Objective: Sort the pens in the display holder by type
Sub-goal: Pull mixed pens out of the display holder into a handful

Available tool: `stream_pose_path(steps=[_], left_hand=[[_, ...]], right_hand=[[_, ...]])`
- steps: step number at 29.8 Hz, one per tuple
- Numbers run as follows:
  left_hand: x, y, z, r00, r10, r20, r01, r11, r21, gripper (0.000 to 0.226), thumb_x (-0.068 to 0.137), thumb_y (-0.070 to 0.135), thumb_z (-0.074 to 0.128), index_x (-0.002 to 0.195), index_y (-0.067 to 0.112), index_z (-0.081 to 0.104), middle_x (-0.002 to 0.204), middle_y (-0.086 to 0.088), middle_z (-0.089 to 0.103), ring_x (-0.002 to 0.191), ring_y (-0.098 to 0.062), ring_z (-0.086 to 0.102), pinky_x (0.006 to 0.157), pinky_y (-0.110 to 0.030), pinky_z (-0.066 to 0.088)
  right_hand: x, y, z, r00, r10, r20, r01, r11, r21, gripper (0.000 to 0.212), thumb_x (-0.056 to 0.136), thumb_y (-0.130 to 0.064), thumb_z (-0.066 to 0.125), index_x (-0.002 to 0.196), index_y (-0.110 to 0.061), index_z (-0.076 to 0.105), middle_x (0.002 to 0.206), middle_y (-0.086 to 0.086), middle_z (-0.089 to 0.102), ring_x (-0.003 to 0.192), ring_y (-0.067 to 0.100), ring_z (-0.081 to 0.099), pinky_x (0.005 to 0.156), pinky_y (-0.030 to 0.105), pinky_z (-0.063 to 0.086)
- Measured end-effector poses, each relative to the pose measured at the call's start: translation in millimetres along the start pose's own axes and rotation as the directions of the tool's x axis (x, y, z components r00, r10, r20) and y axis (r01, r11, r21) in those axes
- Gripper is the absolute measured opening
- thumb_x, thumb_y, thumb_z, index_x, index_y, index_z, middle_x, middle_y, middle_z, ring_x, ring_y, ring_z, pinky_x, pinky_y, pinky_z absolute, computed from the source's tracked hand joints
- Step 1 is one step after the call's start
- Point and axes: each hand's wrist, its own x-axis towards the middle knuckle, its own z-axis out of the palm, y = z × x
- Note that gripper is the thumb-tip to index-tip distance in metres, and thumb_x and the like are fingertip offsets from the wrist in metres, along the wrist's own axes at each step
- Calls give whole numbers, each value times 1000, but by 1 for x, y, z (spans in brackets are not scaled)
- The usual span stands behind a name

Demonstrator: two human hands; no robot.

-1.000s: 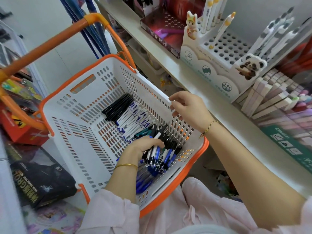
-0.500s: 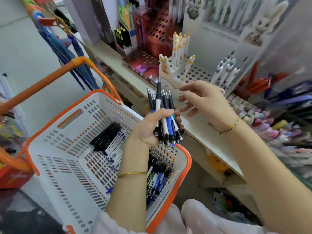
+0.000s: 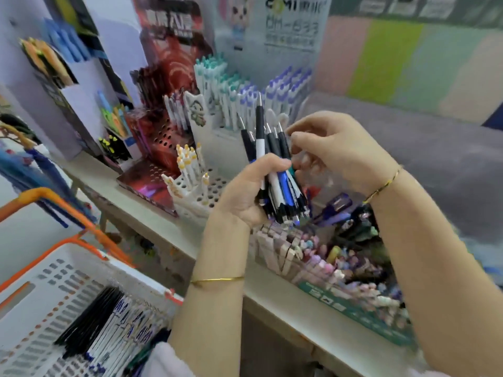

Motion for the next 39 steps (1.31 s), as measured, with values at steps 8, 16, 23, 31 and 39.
stream_pose_path(steps=[8,16,23,31,39], left_hand=[[45,-7,46,989,18,144,-23,999,36,21,75,9,57,81,6,77,83,-12,72,74,-24,70,77,-36,57],[82,-1,67,989,7,149,-15,999,50,15,71,11,63,80,6,73,83,-13,66,76,-26,62,76,-37,53],[114,13,75,996,82,30,-82,996,21,5,61,13,67,57,15,69,68,-3,58,62,-20,60,70,-35,50],[122,24,60,995,93,-20,-95,991,-94,18,64,11,61,81,11,67,75,1,64,73,-15,63,67,-31,53],[115,30,54,998,61,18,-58,990,-126,16,66,8,60,75,10,74,80,-2,68,73,-15,67,64,-29,56]], right_hand=[[14,15,-57,999,31,-33,-32,998,-50,16,90,-23,62,78,-12,64,47,-6,55,36,0,48,41,17,40],[22,30,-82,972,78,-221,-76,997,19,13,89,-16,61,77,-12,60,58,-4,55,39,1,51,46,26,46],[33,28,-106,913,115,-391,-42,981,190,9,94,-15,53,93,-6,53,76,5,62,56,6,58,43,21,47],[49,18,-113,821,-29,-570,137,979,148,14,92,-16,57,81,-19,49,83,7,60,73,22,66,46,22,50],[70,25,-97,758,-286,-586,34,915,-403,13,88,-20,62,95,-9,60,92,6,65,86,25,59,77,42,50]])
